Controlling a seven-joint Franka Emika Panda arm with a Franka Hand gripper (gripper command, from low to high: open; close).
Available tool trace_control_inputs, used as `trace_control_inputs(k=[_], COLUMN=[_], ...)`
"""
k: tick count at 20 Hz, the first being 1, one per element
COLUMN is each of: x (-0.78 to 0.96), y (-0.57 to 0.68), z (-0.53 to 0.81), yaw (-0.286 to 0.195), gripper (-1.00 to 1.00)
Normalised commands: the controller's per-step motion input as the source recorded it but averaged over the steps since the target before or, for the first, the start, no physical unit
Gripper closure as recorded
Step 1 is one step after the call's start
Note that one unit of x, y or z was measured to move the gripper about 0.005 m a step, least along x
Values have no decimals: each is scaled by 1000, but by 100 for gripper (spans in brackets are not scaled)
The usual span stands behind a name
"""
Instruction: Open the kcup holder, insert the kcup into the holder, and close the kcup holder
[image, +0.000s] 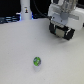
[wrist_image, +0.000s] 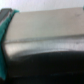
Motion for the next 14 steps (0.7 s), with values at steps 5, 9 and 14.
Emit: trace_control_inputs(k=[5,9,14], x=[937,928,924], y=[-301,-325,-354], z=[215,198,179], yaw=[-101,-104,-102], gripper=[100,100,100])
